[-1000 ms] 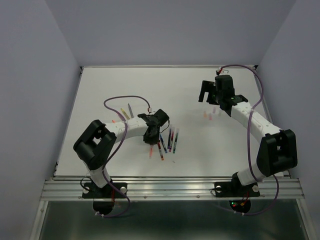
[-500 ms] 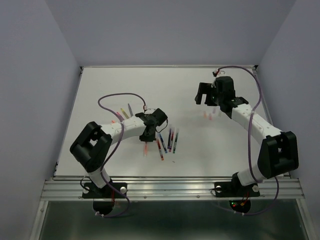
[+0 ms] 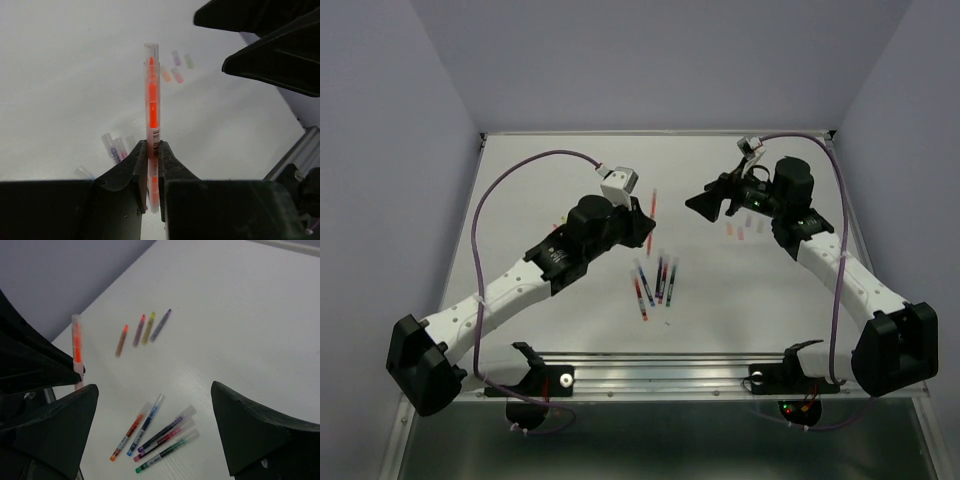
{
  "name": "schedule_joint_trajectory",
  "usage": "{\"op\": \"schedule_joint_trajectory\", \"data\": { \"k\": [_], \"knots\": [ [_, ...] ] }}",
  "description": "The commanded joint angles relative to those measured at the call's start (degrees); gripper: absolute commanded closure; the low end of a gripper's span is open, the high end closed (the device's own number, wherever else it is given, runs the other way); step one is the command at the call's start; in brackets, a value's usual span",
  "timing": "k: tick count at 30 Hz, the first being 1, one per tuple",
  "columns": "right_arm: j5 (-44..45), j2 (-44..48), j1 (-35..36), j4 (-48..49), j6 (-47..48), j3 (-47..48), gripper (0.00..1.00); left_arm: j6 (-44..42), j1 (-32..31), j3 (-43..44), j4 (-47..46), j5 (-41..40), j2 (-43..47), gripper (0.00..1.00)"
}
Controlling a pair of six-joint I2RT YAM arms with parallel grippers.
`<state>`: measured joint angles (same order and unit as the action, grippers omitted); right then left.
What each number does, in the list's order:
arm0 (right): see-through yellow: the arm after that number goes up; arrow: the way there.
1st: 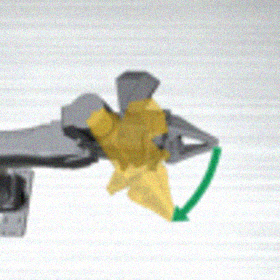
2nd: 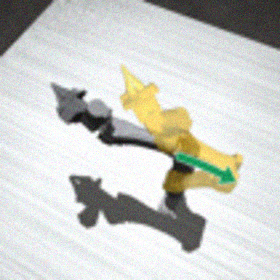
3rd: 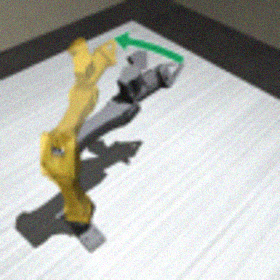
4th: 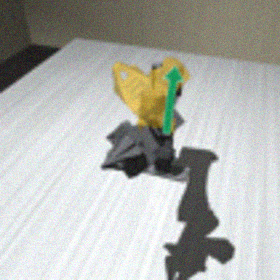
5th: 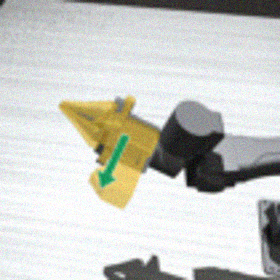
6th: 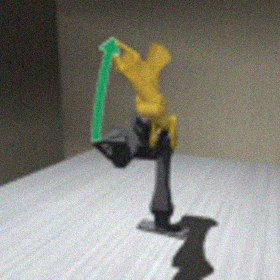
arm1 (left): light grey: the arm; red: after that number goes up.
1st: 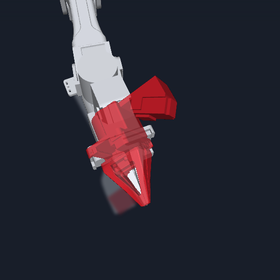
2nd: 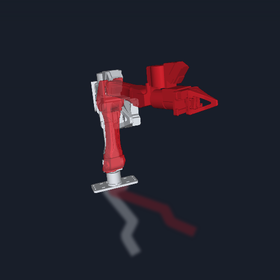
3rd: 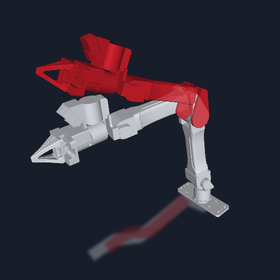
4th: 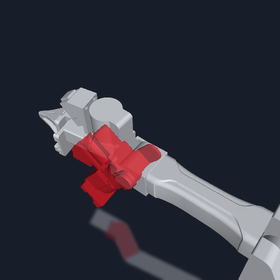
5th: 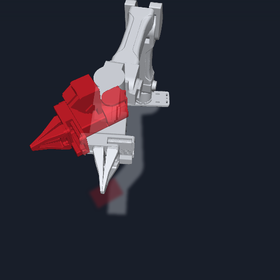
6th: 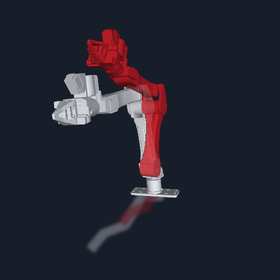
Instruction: Open the pen caps
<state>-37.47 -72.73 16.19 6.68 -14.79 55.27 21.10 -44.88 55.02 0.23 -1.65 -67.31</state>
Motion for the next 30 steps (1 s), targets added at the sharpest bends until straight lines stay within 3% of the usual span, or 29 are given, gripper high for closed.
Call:
{"op": "schedule_joint_trajectory", "data": {
  "k": [1,9,21,24,27,30],
  "knots": [
    [-15.24,-0.30,0.25,14.74,-7.33,-0.60,0.00,-3.09,0.15,-4.57,-15.69,12.27,1.48,1.00],
    [-21.06,-5.05,0.25,39.28,-27.64,-5.16,0.01,-3.17,0.15,-2.99,-15.96,13.78,-0.80,1.00],
    [-19.31,-7.95,2.98,42.10,-29.69,-4.64,0.21,-2.21,0.15,-1.85,-17.63,15.27,-3.62,1.00],
    [-18.60,-8.22,3.59,41.40,-29.34,-4.20,0.31,-1.94,0.15,-1.59,-17.63,15.54,-3.88,1.00],
    [-18.43,-8.66,4.12,39.65,-28.63,-3.67,0.33,-1.85,0.15,-1.85,-18.51,15.71,-3.71,1.00],
    [-17.72,-8.83,4.65,38.15,-27.49,-3.50,0.44,-1.42,0.15,-2.11,-19.04,15.97,-3.79,1.00]
  ]
}}
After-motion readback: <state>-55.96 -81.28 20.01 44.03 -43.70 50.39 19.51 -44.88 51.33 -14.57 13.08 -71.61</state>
